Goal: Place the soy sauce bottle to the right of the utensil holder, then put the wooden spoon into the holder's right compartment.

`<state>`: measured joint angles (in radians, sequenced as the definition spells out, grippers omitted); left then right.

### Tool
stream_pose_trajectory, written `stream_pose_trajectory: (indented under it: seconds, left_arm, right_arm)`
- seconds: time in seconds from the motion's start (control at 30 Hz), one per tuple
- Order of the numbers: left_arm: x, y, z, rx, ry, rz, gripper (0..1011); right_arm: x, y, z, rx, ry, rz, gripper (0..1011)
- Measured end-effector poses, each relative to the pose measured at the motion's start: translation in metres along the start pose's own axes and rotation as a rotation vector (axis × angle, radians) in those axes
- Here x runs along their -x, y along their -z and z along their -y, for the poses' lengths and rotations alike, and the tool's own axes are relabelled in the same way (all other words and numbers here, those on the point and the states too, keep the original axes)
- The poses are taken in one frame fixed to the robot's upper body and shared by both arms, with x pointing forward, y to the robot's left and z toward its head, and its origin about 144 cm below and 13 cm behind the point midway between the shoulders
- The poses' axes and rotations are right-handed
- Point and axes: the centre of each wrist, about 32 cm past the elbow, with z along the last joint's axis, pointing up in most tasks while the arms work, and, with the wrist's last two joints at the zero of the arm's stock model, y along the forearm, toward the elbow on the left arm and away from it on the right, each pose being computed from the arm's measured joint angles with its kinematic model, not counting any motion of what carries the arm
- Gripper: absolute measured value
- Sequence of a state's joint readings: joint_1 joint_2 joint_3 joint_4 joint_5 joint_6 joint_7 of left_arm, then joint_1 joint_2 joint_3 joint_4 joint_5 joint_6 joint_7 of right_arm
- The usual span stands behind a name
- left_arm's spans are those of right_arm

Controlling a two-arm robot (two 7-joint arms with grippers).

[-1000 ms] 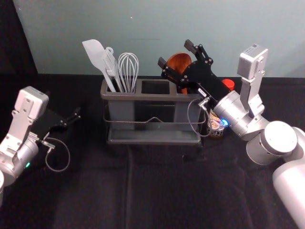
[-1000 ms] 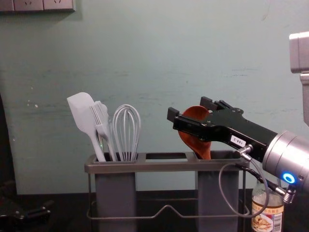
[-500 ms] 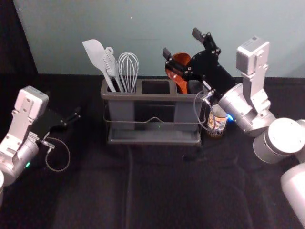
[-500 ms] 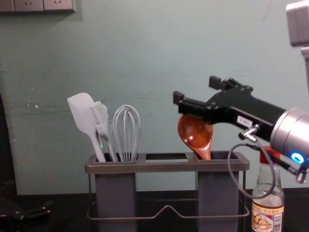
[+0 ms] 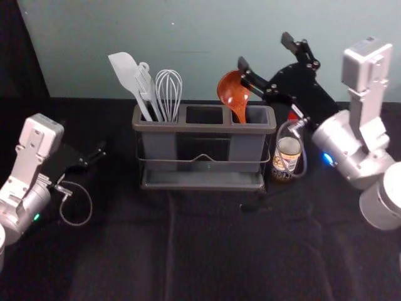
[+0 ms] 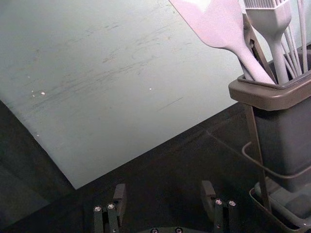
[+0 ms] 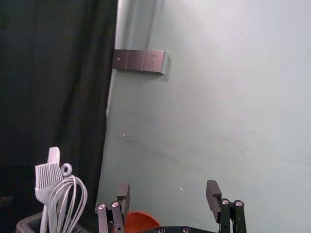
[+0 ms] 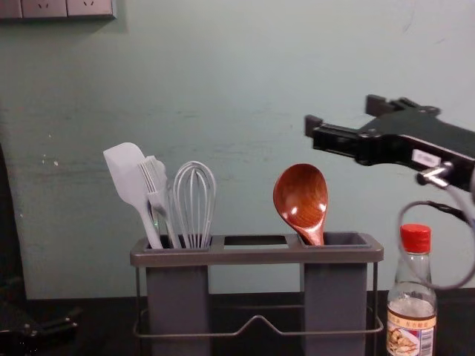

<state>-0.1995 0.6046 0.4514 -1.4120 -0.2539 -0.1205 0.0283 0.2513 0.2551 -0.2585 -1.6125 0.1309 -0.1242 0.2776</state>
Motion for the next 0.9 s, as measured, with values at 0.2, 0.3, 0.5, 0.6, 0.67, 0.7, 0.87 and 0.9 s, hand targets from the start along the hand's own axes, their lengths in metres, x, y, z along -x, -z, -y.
stream_pose_trajectory:
  seconds: [0.2,0.3,0.5,0.6,0.67,0.7,0.87,0.9]
  left_arm:
    - [0.000,0.000,0.000,0.000,0.000,0.000,1005]
    - [0.000,0.000,0.000,0.000,0.000,0.000,1005]
    - [0.000,0.000,0.000,0.000,0.000,0.000,1005]
    - [0.000,0.000,0.000,0.000,0.000,0.000,1004]
    - [0.000,0.000,0.000,0.000,0.000,0.000,1005]
    - [0.000,0.000,0.000,0.000,0.000,0.000,1005]
    - [0.000,0.000,0.000,0.000,0.000,0.000,1005]
    - [0.000,0.000,0.000,0.000,0.000,0.000,1005]
  right_arm:
    - [0.000,-0.009,0.023,0.018,0.035,-0.043,1002]
    - [-0.001,-0.013,0.038,0.028,0.056,-0.065,1002]
    - [0.001,-0.012,0.067,0.062,0.091,-0.086,1002]
    - [0.004,-0.009,0.080,0.083,0.107,-0.094,1003]
    - [0.007,-0.007,0.089,0.094,0.121,-0.101,1003]
    - [0.008,-0.006,0.092,0.097,0.126,-0.103,1002]
    - [0.015,-0.001,0.109,0.117,0.151,-0.118,1003]
    - [0.018,0.001,0.114,0.124,0.156,-0.122,1002]
